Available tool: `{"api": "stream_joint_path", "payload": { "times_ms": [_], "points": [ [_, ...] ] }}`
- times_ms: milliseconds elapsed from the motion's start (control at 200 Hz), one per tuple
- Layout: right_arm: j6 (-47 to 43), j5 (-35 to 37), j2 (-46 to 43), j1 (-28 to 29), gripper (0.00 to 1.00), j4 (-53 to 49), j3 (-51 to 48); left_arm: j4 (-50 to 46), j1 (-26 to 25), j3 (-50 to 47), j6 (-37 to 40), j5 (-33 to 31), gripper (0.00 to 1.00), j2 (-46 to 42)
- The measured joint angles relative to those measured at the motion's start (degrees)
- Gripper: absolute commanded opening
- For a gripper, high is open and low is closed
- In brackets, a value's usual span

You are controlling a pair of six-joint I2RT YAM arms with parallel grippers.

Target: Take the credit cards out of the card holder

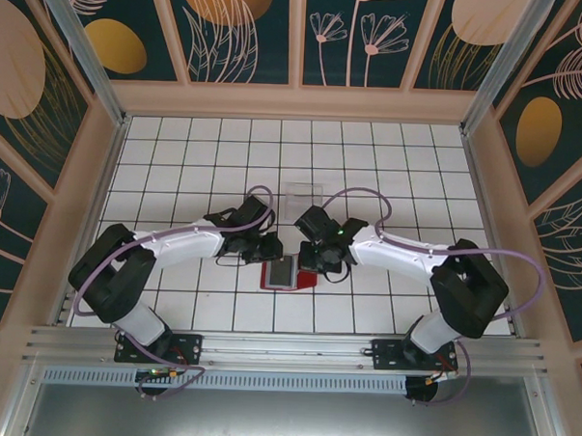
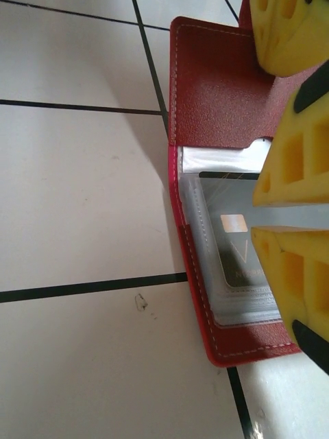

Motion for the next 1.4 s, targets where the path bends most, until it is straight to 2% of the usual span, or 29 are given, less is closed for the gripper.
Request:
{"api": "stream_joint_path", "payload": {
  "times_ms": [566,1291,1396],
  "points": [
    [0.5,0.5,4.3,0.3,0.0,4.9,-3.9,-2.1,-1.6,1.5,1.6,-1.1,0.16,3.7],
    [1.5,3.5,3.4,2.0,0.0,5.1,-4.5,-11.0,-1.9,8.6,4.8,-7.9,0.18,3.9],
    [1.5,4.2,3.0,2.1,0.04,3.5,-4.3,-11.1,-1.9,9.8,4.8,-8.5,0.19,3.7]
  ]
}}
